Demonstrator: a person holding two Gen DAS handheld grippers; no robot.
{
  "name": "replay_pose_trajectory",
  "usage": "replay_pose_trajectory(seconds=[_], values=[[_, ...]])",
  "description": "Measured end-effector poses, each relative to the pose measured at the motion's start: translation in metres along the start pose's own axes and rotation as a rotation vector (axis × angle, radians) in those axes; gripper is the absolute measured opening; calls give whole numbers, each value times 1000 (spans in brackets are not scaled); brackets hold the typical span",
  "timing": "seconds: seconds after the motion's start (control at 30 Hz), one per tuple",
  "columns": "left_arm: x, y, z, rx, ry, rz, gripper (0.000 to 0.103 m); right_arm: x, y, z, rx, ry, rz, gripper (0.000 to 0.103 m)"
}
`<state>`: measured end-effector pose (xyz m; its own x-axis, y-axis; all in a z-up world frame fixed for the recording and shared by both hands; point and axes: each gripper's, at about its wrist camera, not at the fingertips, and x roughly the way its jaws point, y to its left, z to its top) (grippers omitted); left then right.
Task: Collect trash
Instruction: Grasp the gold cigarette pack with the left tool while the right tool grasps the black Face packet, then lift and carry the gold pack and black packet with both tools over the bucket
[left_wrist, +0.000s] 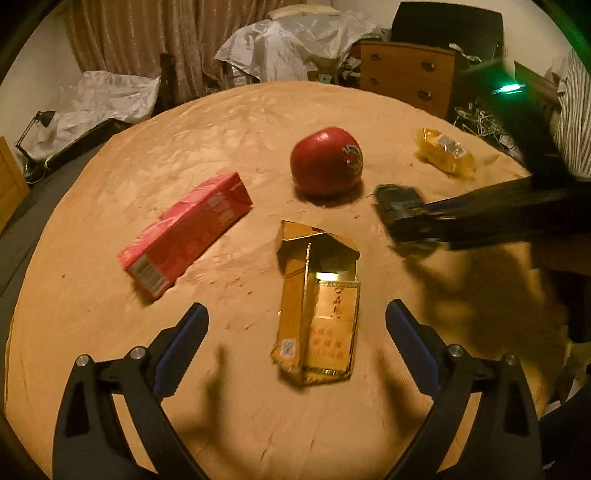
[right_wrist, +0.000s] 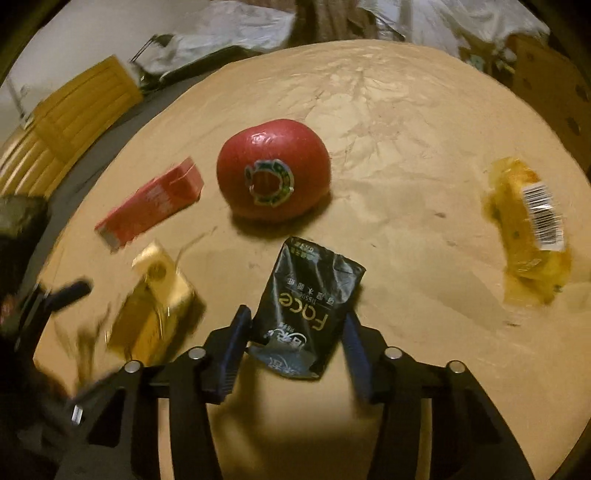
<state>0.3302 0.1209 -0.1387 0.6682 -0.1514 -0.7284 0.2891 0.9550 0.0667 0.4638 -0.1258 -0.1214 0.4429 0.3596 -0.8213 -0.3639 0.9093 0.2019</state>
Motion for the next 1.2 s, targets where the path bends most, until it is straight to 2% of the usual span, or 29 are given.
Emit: replay_pose_trajectory(seconds=[0.1,0.17,0.27,0.3,0.4,0.6,0.67,0.7,0.77,0.83,0.97,1.2], values=[[11,-1,0,-3,19,20,93,-16,-2,-16,-71,48,25,50],[18,-2,1,-5,45,39,93,-22,-2,-29,-130,113,36,51],[29,-5,0,1,90,65,93,-24,-3,-44,-148,154,38,53],[34,-6,-1,2,110,94,93,-24,-4,-44,-135,149,36,54],[36,-7,1,-17,121,115,93,-27,-5,-42,-89,110,21,63],[41,-9,7,-70,131,153,91,-19,-10,-37,13,49,0,63],[39,-12,7,-71,120,157,79,-13,-2,-37,-4,35,-34,59],[38,-15,6,-71,115,158,75,-12,1,-38,-21,25,-63,52],[35,-21,6,-65,100,154,58,-12,4,-43,-50,4,-101,49],[34,-26,5,-54,87,156,50,-13,5,-47,-63,-15,-117,47],[28,-27,3,-69,62,164,48,-20,8,-51,-81,-55,-129,42],[-4,-29,9,-100,-15,171,48,-49,16,-58,-106,-136,-126,41]])
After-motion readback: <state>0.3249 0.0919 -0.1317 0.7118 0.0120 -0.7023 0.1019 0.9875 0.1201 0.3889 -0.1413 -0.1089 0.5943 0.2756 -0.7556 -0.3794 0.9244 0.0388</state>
